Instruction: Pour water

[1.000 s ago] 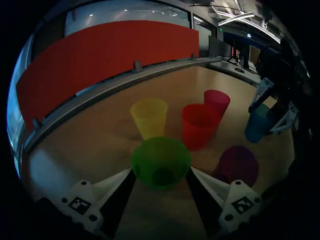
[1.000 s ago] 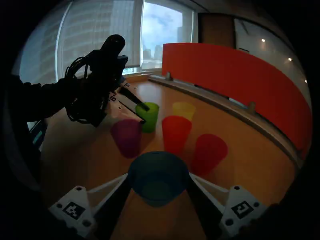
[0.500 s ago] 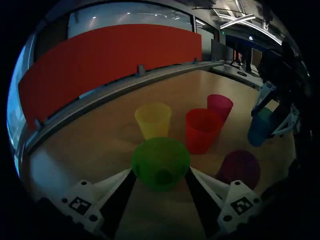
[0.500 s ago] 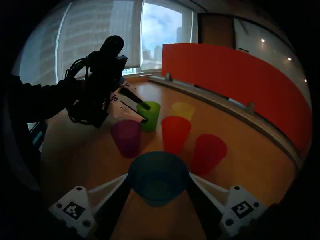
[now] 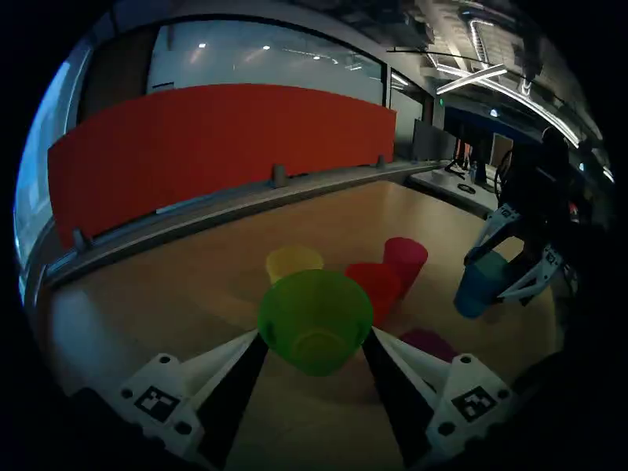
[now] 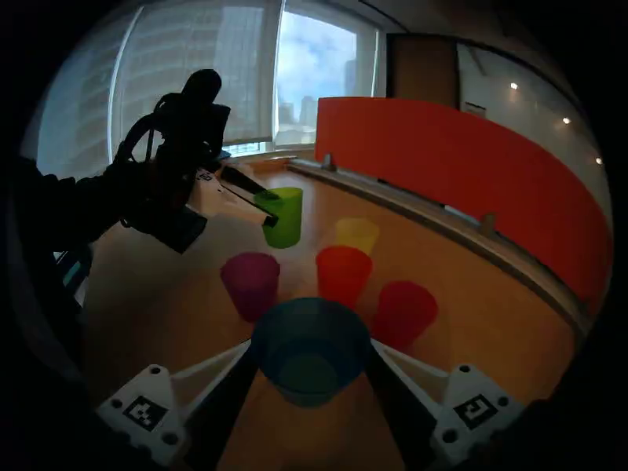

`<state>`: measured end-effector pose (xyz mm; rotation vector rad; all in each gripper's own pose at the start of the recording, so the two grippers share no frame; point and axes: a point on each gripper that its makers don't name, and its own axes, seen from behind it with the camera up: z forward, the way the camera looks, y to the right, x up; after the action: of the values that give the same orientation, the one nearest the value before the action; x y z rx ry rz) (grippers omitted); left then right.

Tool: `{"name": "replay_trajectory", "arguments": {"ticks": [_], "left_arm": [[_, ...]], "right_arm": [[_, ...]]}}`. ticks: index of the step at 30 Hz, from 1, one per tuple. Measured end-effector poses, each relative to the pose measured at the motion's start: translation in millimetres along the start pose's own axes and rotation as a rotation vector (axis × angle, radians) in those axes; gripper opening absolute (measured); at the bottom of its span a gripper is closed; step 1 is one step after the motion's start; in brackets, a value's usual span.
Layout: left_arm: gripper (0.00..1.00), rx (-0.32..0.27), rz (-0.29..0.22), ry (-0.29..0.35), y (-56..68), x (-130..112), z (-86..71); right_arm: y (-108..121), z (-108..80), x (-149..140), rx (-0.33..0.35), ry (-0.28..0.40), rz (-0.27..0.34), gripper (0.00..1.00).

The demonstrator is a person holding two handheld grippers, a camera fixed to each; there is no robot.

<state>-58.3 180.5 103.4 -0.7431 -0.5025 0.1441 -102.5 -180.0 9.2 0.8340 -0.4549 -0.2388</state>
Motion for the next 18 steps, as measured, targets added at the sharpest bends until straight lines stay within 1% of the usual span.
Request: {"name": "replay_trajectory", "arguments": {"ticks": [8,18], "left_arm": [[0.83,0.013,0.044,0.078,9.0,25,-33.3],[0.84,0.015,0.058,0.164,23.7,54,-70.8]], "right_arm": [[-6,-5.8,16,-0.004,0.021,-0.020,0.91],[-13,-11.5,31,-0.008,0.046,-0.025,0.91]]}}
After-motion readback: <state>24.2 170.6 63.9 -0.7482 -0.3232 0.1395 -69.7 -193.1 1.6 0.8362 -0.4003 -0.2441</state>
